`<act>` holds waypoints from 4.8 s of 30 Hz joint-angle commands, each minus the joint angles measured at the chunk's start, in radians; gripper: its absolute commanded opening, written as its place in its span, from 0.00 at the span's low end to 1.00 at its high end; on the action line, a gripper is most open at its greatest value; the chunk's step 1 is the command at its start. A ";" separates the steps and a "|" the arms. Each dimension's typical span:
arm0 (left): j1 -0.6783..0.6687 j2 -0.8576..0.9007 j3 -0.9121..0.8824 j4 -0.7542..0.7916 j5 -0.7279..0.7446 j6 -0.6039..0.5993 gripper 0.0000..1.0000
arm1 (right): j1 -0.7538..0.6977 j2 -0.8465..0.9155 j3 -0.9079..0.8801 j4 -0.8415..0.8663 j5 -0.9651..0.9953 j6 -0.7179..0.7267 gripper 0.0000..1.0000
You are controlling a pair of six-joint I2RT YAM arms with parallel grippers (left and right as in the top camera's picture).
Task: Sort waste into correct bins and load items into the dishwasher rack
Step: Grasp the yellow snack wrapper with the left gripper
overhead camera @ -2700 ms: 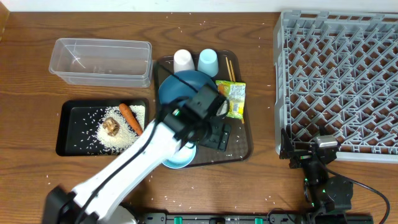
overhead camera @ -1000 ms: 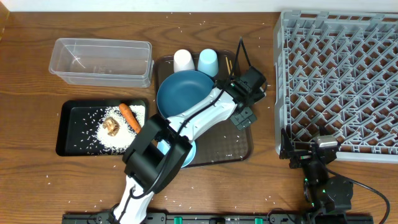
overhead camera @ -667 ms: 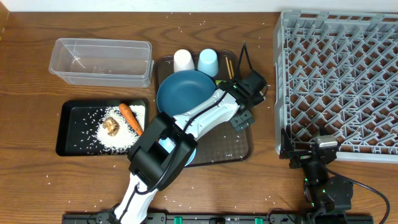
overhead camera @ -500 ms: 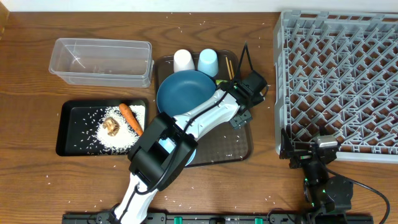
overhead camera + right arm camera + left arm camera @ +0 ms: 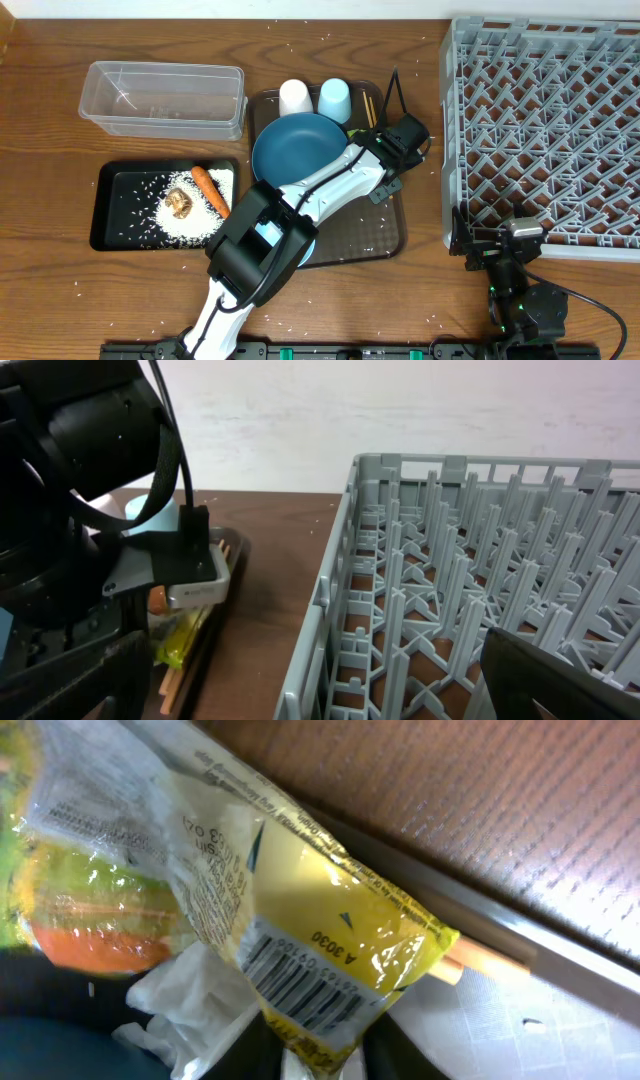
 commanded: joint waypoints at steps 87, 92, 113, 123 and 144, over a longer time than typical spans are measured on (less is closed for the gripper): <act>0.019 -0.198 0.006 -0.125 0.152 -0.862 0.98 | -0.018 -0.005 -0.002 -0.004 0.006 0.014 0.99; 0.019 -0.196 0.004 -0.102 0.188 -0.956 0.98 | -0.018 -0.005 -0.002 -0.004 0.006 0.014 0.99; 0.047 -0.113 -0.025 0.005 0.098 -1.374 0.98 | -0.018 -0.005 -0.002 -0.004 0.006 0.014 0.99; 0.053 -0.084 -0.026 0.006 0.128 -1.417 0.99 | -0.018 -0.005 -0.002 -0.004 0.006 0.014 0.99; 0.021 -0.068 -0.026 0.044 -0.057 -1.423 0.94 | -0.018 -0.005 -0.002 -0.004 0.006 0.014 0.99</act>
